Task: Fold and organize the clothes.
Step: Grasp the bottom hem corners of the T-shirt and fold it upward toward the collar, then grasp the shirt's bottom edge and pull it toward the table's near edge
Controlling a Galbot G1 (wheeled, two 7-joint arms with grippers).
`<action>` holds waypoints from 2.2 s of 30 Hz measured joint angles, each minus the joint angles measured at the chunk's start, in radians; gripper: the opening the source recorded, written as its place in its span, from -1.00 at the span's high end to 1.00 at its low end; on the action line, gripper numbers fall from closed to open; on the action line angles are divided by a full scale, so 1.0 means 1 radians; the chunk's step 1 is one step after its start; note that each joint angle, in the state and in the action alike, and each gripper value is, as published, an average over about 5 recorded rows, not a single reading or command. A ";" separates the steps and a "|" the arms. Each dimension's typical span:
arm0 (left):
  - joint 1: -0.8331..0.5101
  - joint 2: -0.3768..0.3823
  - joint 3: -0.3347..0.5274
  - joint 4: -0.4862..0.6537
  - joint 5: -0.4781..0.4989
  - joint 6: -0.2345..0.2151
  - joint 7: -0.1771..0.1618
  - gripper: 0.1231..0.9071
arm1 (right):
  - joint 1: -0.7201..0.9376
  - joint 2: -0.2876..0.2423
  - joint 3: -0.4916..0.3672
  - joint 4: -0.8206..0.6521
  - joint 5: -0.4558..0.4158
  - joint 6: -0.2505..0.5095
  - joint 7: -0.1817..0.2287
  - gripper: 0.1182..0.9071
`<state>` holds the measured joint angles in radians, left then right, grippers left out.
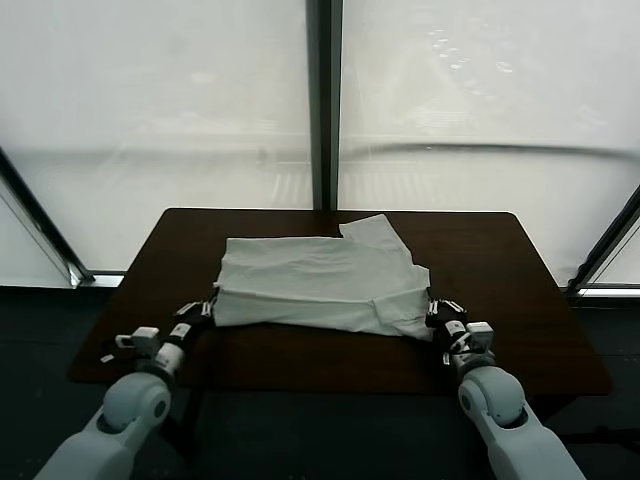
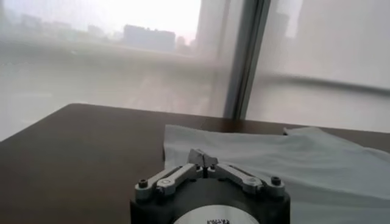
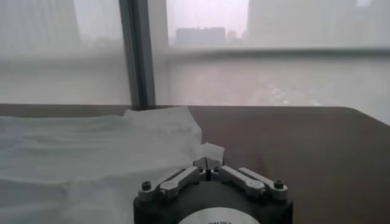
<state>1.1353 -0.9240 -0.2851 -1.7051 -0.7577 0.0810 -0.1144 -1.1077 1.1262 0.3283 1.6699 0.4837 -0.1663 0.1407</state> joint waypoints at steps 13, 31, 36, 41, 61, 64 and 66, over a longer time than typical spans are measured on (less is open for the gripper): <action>0.080 -0.002 -0.053 -0.070 0.007 0.009 -0.043 0.12 | -0.261 -0.083 0.099 0.266 -0.003 0.029 -0.026 -0.96; 0.204 -0.068 -0.075 -0.097 0.058 0.012 -0.036 -1.00 | -0.318 -0.029 0.074 0.248 -0.036 -0.002 -0.036 -1.00; 0.187 -0.070 -0.073 -0.076 0.055 0.006 -0.032 -1.00 | -0.314 -0.017 0.070 0.228 -0.046 0.000 -0.041 -1.00; 0.166 -0.072 -0.064 -0.056 0.054 0.002 -0.028 -1.00 | -0.312 -0.011 0.067 0.223 -0.057 0.001 -0.047 -0.97; 0.174 -0.058 -0.069 -0.039 0.053 -0.011 0.016 -0.07 | -0.340 -0.044 0.086 0.250 -0.038 0.002 -0.039 0.95; 0.185 -0.044 -0.077 -0.048 0.054 -0.012 0.019 0.41 | -0.355 -0.064 0.096 0.270 -0.019 -0.003 -0.033 0.95; 0.193 -0.033 -0.084 -0.055 0.053 -0.013 0.019 0.71 | -0.367 -0.079 0.104 0.285 -0.010 -0.005 -0.030 0.95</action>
<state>1.3282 -0.9572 -0.3691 -1.7601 -0.7052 0.0683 -0.0951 -1.4743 1.0470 0.4320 1.9544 0.4741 -0.1714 0.1108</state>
